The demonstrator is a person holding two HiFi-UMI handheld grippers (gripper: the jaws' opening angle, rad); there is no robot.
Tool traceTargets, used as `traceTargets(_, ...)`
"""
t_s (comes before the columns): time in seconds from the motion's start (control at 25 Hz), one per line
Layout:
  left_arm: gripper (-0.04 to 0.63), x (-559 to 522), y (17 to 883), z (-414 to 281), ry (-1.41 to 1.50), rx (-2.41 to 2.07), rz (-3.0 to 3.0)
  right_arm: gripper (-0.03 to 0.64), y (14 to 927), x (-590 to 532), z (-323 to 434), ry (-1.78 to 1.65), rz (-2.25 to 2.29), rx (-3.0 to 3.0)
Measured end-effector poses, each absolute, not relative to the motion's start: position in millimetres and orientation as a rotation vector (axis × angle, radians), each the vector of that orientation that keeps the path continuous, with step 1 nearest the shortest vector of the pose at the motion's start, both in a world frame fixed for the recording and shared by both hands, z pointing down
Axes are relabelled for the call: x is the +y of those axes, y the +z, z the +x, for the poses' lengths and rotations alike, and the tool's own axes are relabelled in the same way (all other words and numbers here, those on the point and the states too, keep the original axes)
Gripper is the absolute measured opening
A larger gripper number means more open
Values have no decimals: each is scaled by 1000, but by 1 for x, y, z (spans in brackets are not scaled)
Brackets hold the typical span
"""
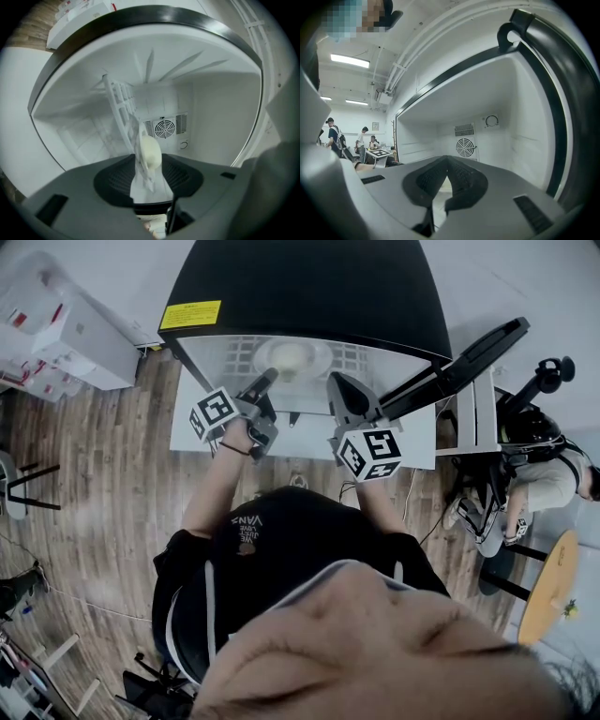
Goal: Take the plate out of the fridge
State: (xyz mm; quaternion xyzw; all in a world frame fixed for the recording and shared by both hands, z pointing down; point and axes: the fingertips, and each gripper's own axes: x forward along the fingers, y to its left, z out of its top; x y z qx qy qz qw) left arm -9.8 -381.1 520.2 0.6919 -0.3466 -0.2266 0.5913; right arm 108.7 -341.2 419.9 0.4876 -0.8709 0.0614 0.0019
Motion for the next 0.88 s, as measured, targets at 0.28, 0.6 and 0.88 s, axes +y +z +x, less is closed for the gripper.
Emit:
traceTargets(0.28, 179, -381, 521, -11, -542, -811, 1572, 11, 422, -343, 106, 199, 1518, -2739)
traceTargets(0.6, 129, -383, 518, -12, -545, -822, 1569, 9, 423, -344, 108, 206, 1516, -2739)
traceTargets(0.88, 129, -386, 519, -13, -542, -835, 1560, 11, 422, -343, 108, 202, 1517, -2741)
